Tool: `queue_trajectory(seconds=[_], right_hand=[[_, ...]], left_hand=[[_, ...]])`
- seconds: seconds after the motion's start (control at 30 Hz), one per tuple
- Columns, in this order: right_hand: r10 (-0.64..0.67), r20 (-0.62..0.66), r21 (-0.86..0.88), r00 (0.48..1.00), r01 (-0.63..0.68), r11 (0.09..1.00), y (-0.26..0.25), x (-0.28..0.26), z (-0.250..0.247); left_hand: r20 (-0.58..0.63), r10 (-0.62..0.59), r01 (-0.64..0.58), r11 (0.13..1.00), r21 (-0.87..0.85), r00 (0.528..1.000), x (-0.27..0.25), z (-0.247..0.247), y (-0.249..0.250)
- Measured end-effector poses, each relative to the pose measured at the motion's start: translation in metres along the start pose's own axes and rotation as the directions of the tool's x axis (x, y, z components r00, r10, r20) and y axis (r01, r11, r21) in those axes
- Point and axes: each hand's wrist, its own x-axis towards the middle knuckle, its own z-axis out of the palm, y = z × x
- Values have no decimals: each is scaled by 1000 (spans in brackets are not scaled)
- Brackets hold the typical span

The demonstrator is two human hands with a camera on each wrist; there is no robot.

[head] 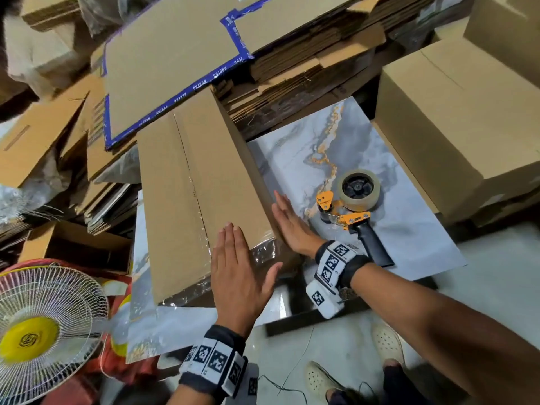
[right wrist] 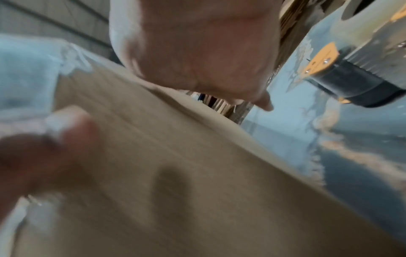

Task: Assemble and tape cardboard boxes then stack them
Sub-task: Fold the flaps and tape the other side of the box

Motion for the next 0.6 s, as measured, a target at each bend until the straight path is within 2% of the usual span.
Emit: queue_trajectory(seconds=[0.03, 0.1, 0.13, 0.27, 0.37, 0.47, 0.53, 0.6], right_hand=[[-25, -38, 121, 999, 29, 992, -12, -3, -1], [-94, -103, 382, 990, 126, 915, -38, -6, 3], [-126, -121, 447, 985, 168, 879, -49, -8, 7], [-162, -136, 420, 977, 205, 884, -48, -7, 19], [-218, -118, 295, 969, 243, 924, -35, -1, 20], [-158, -93, 151, 983, 171, 974, -26, 9, 13], [-111, -117, 226, 987, 135, 965, -25, 5, 9], [-147, -128, 345, 981, 183, 921, -32, -4, 12]], left_hand=[[-4, 0, 0, 1000, 6, 1000, 0, 1, 0], [-14, 6, -6, 1000, 9, 1000, 0, 2, -1], [-15, 12, -12, 1000, 9, 1000, 0, 3, -2], [17, 25, -25, 1000, 14, 1000, 0, 4, -7], [39, 32, -32, 999, 15, 999, 0, 3, -9], [44, 34, -35, 999, 20, 998, 0, -1, -6], [31, 45, -45, 999, 14, 999, -1, -2, -4], [20, 48, -49, 999, 7, 999, 0, -1, -5]])
